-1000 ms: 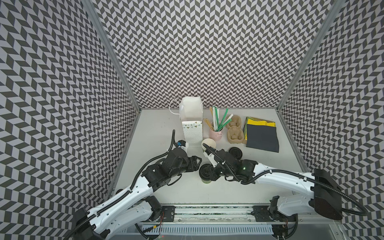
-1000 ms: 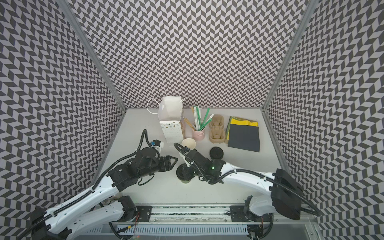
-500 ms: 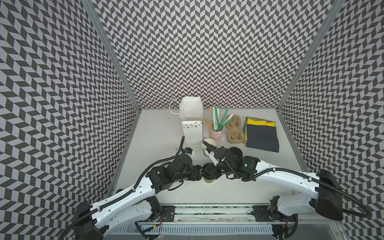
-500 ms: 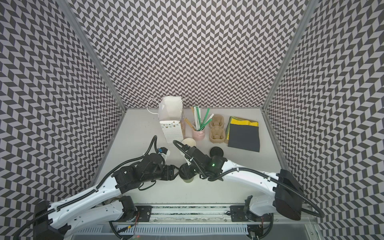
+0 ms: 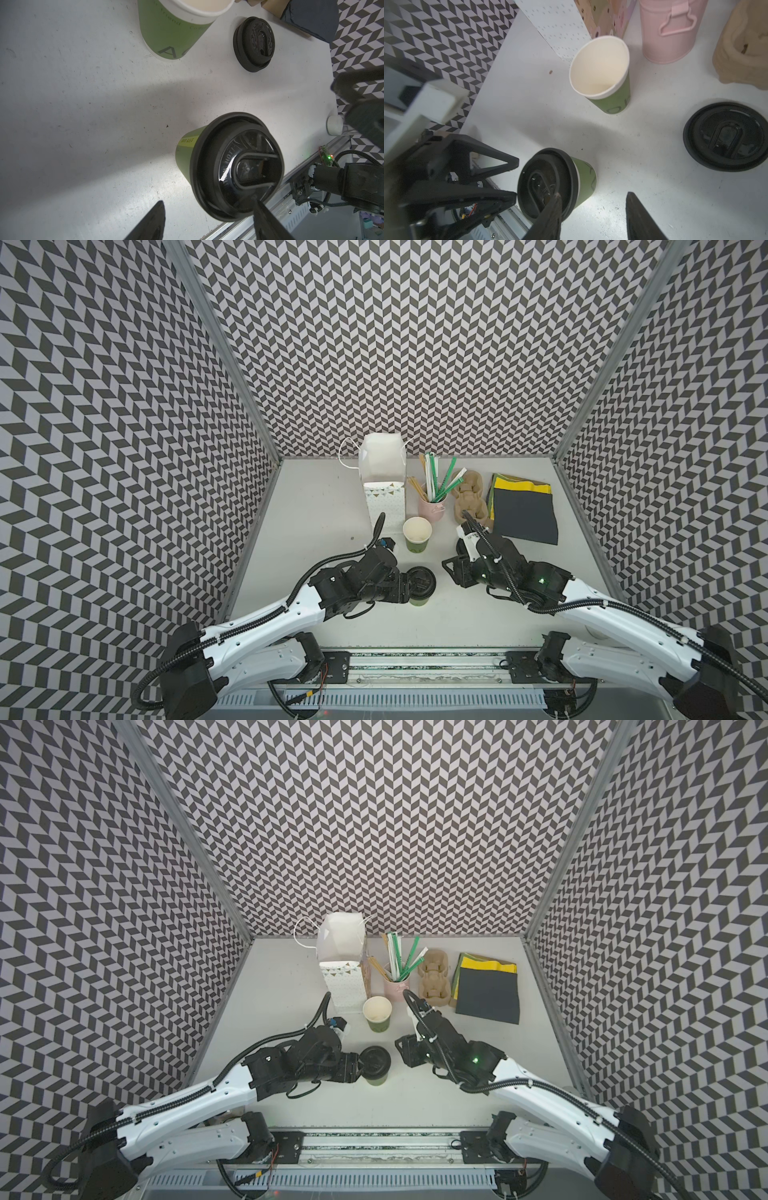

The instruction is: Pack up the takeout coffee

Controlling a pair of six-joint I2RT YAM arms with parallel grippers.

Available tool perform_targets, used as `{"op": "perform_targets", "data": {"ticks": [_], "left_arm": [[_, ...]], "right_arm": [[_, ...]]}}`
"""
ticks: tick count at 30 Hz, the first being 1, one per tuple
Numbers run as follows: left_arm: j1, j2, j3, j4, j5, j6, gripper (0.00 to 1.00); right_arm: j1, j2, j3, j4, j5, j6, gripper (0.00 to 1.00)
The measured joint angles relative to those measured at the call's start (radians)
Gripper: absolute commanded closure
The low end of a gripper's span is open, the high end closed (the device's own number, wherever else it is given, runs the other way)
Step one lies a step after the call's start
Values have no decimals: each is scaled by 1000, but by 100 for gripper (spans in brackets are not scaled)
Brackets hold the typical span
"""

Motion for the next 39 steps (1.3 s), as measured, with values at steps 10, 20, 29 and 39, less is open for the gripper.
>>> {"op": "perform_targets", "data": {"ticks": [10, 20, 29, 39], "left_arm": [[0, 25, -12, 11, -3, 7, 31], [0, 19, -60, 104, 8, 2, 31], [0, 2, -103, 167, 24, -16, 31], [-7, -1, -143, 224, 36, -34, 32]], "right_arm": [[-8, 31, -95, 105, -99, 9, 49], [-10, 83, -97, 181, -157, 0, 49], [-45, 124, -97, 206, -178, -10, 50], [-47, 175, -91, 248, -174, -15, 54]]}}
